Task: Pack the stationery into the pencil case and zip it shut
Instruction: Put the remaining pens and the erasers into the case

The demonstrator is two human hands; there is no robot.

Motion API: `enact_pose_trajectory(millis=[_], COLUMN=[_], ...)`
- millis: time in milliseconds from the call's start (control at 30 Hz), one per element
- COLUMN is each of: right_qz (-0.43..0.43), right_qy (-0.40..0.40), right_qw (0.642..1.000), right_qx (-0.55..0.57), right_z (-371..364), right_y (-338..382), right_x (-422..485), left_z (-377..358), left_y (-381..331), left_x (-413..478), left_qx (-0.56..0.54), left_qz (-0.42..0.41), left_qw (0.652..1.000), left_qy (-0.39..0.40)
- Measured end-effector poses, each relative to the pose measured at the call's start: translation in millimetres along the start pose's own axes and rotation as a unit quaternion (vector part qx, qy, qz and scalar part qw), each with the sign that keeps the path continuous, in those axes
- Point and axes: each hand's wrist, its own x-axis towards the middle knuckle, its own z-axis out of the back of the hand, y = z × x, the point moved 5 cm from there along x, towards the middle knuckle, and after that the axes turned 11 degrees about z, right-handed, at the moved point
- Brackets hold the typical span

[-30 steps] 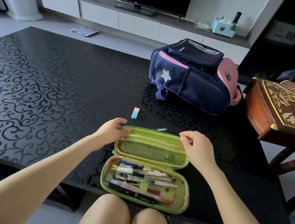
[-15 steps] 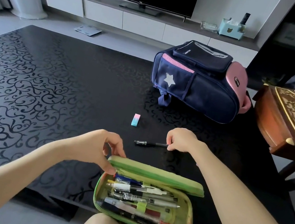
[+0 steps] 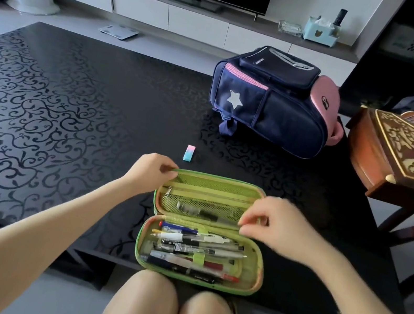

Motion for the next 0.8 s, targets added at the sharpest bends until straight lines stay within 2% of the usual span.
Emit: enact_pose_trajectory(millis=[100, 167, 267, 333, 400, 467, 533, 667, 800], right_qz=[0.013, 0.013, 0.021, 0.012, 0.004, -0.002, -0.015, -0.033, -0.045], right_qy=[0.024, 0.009, -0.019, -0.065, -0.097, -0.069, -0.043, -0.057, -0.011], right_qw=[0.996, 0.994, 0.994, 0.994, 0.991, 0.992, 0.995, 0.997, 0.999], right_qx=[-0.083, -0.109, -0.102, -0.087, -0.093, -0.108, -0.091, -0.048, -0.019], right_z=[-44, -63, -73, -68, -62, -64, -70, -79, -75], right_y=[11, 15, 17, 14, 8, 1, -3, -2, 2], right_x=[-10, -10, -9, -10, -12, -14, -15, -8, 0], left_z=[-1, -1, -3, -8, -19, -30, -36, -28, -28], left_y=[5, 2, -9, -13, -6, 3, 9, 4, 7], left_x=[-2, -12, -47, -75, -96, -111, -114, -98, -90], left_qx=[0.006, 0.017, 0.047, 0.091, 0.109, 0.129, 0.123, 0.108, 0.172], left_qz=[0.026, 0.000, -0.117, -0.181, -0.175, -0.178, -0.184, -0.158, -0.152], left_qw=[0.999, 0.999, 0.992, 0.979, 0.977, 0.970, 0.970, 0.979, 0.968], left_qy=[-0.027, -0.033, -0.025, -0.002, 0.060, 0.099, 0.100, 0.065, 0.102])
